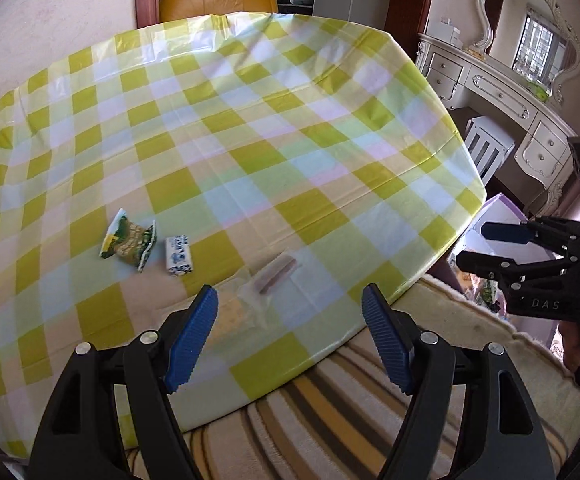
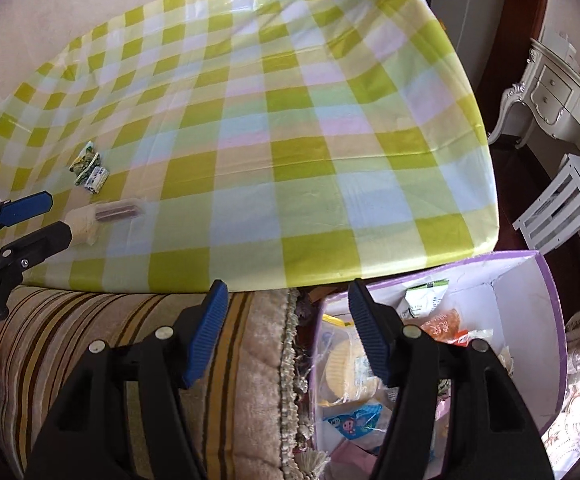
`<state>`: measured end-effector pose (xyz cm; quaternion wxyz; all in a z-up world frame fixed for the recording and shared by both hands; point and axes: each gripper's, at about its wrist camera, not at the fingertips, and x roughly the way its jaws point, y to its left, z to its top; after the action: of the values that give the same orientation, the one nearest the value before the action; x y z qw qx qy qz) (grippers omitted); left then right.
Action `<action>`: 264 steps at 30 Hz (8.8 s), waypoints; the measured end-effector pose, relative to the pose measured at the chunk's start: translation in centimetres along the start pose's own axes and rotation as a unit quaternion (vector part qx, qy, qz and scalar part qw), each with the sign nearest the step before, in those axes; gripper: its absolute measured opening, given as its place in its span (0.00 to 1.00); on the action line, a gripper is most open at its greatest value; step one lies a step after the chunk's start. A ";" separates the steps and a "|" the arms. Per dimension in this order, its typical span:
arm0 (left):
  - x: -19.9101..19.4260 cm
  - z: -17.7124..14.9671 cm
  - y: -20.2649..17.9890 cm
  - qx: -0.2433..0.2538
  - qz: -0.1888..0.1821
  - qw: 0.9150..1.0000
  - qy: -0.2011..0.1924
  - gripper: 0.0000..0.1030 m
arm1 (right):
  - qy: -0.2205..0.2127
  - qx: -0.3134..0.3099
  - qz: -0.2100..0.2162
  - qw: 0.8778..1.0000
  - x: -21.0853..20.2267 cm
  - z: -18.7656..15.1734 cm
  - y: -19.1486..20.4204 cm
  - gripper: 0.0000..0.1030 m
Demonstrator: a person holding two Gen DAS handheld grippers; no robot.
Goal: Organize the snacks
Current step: 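Move both grippers back over the remaining snacks on the table, then grasp the clear bread packet with the left gripper while the right grasps the sausage stick packet, then lift both packets and carry them over the purple-rimmed box, then open both grippers over the box to drop the packets, then move both grippers back over the last two snacks on the table, then grasp the green pea snack bag with the left gripper while the right grasps the small white carton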
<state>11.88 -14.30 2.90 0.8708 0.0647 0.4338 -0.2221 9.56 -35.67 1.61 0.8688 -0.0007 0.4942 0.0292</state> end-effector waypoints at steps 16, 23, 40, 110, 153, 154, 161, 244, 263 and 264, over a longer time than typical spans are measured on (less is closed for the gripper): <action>3.0 -1.5 4.5 0.089 0.032 0.993 0.066 0.71 | 0.010 -0.131 0.049 0.990 3.5 3.1 7.8 0.61; 4.6 -1.3 4.3 0.140 0.024 0.987 0.072 0.71 | 0.010 -0.206 0.075 0.976 4.9 4.2 10.9 0.61; 6.4 -0.7 6.1 0.116 -0.033 0.990 0.077 0.61 | 0.045 -0.284 0.160 0.944 9.3 6.9 14.5 0.40; 3.5 2.0 -5.2 0.076 0.000 0.996 0.051 0.33 | 0.001 -0.030 0.021 0.999 2.5 2.8 3.4 0.14; 8.3 2.4 -26.0 0.203 -0.202 0.949 0.131 0.33 | 0.030 0.217 -0.142 0.965 -0.9 -9.7 -19.7 0.17; 8.4 2.3 -26.1 0.204 -0.209 0.947 0.136 0.34 | 0.029 0.221 -0.142 0.964 -0.9 -9.9 -19.9 0.21; 8.4 2.8 -24.7 0.169 -0.246 0.945 0.131 0.63 | 0.034 0.229 -0.143 0.962 -0.9 -9.9 -19.5 0.62; 7.7 2.0 18.1 -0.060 0.067 0.996 -0.007 0.48 | -0.026 -0.002 0.069 0.997 9.9 9.5 17.8 0.75; 6.9 1.2 19.4 -0.106 0.073 0.991 -0.020 0.47 | -0.003 -0.198 0.047 0.979 9.3 10.0 20.9 0.75; 6.9 1.1 19.5 -0.107 0.072 0.991 -0.021 0.47 | 0.002 -0.218 0.050 0.975 9.5 10.0 20.8 0.75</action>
<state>24.96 0.48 -3.34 0.8955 -0.0026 0.4307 -0.1120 21.93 -14.16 -0.85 0.8445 -0.1657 0.4767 0.1793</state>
